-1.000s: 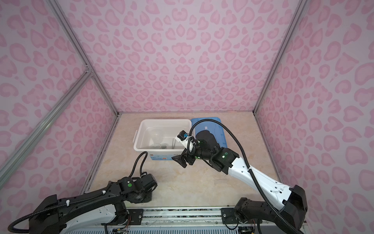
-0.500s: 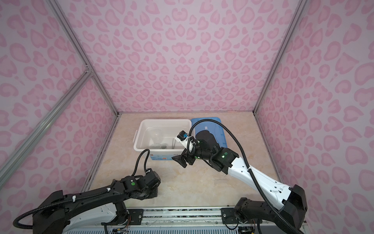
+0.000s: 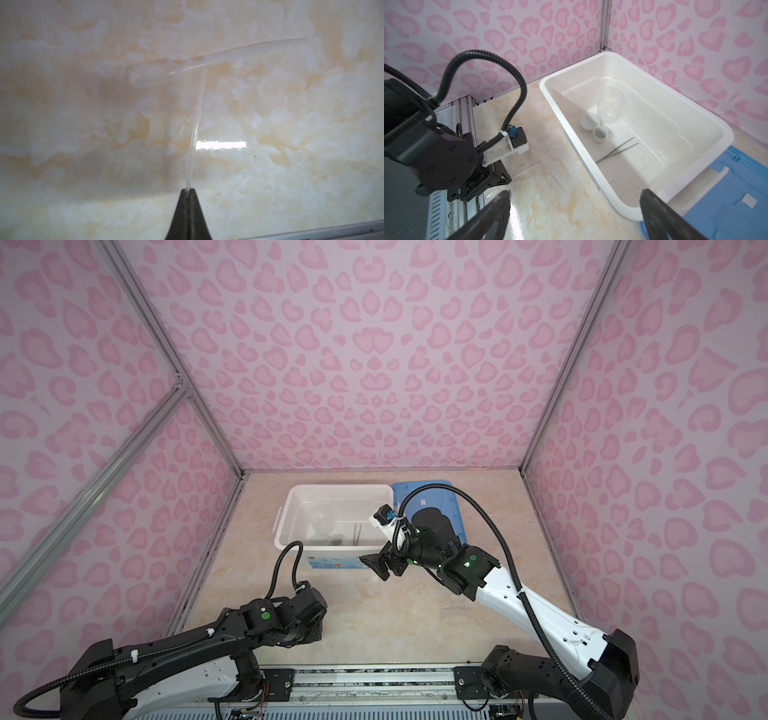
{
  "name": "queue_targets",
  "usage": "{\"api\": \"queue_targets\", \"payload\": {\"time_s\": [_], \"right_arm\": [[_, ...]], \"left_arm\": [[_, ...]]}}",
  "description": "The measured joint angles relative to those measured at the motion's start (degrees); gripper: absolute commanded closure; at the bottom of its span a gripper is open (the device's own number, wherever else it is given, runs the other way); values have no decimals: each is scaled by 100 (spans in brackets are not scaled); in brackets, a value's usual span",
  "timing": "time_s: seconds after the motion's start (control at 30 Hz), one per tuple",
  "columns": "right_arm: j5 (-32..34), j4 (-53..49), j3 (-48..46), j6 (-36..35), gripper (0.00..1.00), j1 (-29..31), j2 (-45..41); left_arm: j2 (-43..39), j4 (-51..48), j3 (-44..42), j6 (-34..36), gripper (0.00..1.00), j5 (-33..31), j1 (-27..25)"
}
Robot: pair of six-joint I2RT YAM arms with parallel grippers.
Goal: Organize the chemistry lab equipment
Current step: 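Close the left gripper on the clear plastic pipette, then lift the pipette with left gripper and carry it over the bin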
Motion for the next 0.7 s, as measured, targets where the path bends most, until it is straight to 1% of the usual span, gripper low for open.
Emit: {"api": "queue_targets", "payload": {"time_s": [0.17,0.23,0.37,0.53,0.6,0.7], "right_arm": [[-120,15,0,146,3,-94,22],[-212,13,46,201,4,-81,94],[-372,-70,317,232,4,-26,326],[-455,-26,638,369,7,-63,407],[-348,-31,852,431,7,-155,476],[-227,-72,1145,496,8,-306,632]], "left_arm": [[-387,-437,713,61,97,-256,68],[-474,-595,1082,173,97,-326,177],[-452,-748,1954,612,97,-391,479],[92,-756,3012,1292,97,-345,990],[393,-734,3464,1576,97,-302,1169],[881,-688,4092,1952,97,-258,1283]]}}
